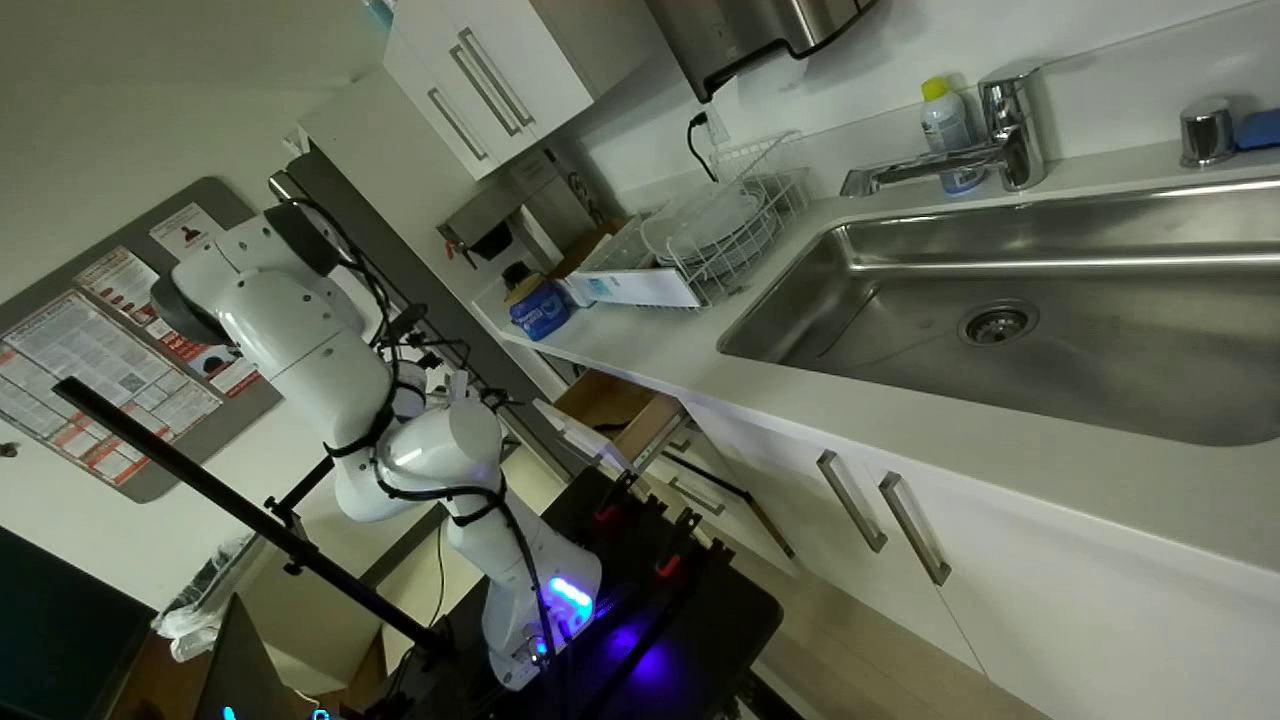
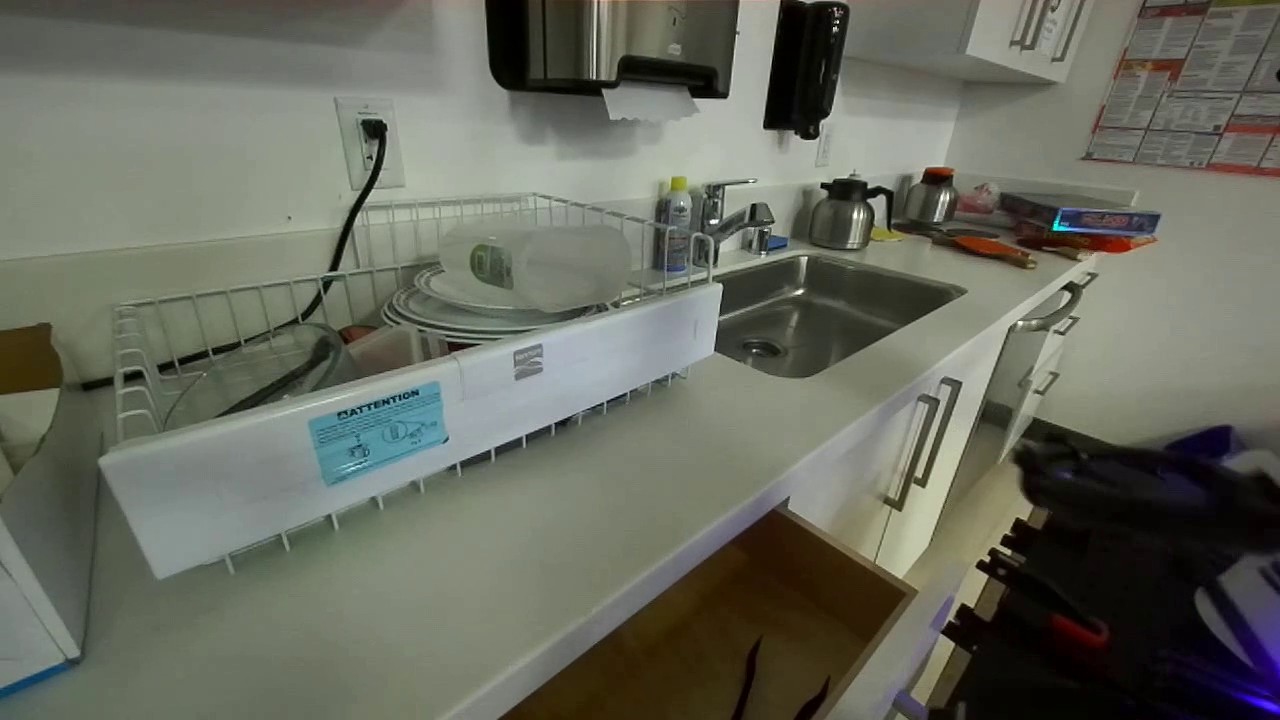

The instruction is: Place the tongs in the drawer then close it

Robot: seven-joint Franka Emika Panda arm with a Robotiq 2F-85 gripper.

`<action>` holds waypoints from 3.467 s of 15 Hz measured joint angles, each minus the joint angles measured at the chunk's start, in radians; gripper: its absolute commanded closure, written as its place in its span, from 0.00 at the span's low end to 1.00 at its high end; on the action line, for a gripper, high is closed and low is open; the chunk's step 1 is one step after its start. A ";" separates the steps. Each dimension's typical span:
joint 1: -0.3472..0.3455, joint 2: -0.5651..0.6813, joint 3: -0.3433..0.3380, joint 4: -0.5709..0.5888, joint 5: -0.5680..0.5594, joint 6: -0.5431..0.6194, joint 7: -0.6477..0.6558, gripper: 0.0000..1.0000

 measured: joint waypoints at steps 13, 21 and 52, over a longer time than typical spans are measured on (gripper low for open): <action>0.067 0.169 0.029 0.035 -0.024 -0.100 -0.282 0.00; 0.124 0.262 0.031 0.050 -0.180 -0.180 -0.498 0.00; 0.151 0.481 -0.171 0.162 -0.727 -0.365 -0.596 1.00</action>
